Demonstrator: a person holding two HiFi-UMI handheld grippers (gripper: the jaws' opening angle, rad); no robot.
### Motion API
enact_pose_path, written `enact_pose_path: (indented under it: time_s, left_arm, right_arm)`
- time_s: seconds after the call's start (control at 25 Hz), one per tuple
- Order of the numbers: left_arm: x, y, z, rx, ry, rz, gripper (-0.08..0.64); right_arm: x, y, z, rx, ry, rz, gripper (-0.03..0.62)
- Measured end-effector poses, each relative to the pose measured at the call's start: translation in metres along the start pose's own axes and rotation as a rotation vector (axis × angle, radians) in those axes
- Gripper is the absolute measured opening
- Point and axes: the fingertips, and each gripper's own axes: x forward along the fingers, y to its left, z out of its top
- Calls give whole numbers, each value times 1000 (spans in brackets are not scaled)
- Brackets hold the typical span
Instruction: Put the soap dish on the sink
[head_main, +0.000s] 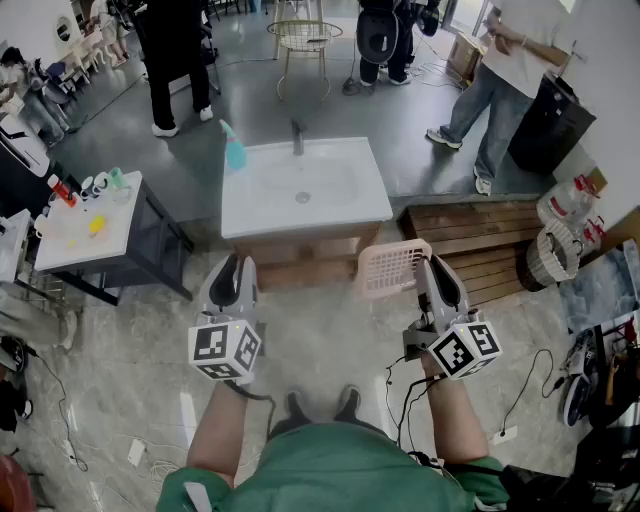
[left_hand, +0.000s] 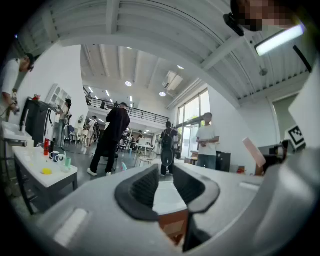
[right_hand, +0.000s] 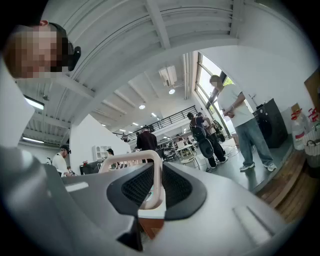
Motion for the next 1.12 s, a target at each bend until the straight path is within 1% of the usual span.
enact_pose_path:
  time_s: [0.12, 0.4, 0.56, 0.64, 0.72, 0.84, 0.96, 1.12]
  left_arm:
    - [-10, -8, 3, 0, -2, 14, 86]
    - [-21, -19, 15, 12, -26, 27, 86]
    - [-21, -20, 17, 11, -34, 61, 87]
    - [-22, -26, 17, 4, -37, 78, 89]
    - [-25, -33, 19, 0, -41, 93, 89]
    - [-36, -43, 27, 13, -55, 124, 89]
    - [-42, -51, 30, 24, -68, 151, 89]
    - [-54, -61, 30, 34, -82, 214, 87]
  right_arm:
    - [-9, 0, 7, 17, -17, 10, 52]
    - [-18, -3, 17, 13, -36, 20, 52]
    - [-15, -8, 20, -45, -23, 23, 52]
    - [-16, -9, 23, -65, -16, 46, 52]
    - [-17, -10, 29, -57, -18, 71, 51]
    - [-17, -10, 39, -58, -29, 111, 51]
    - [-21, -16, 45, -69, -33, 126, 51]
    - [-23, -28, 50, -89, -45, 167, 51]
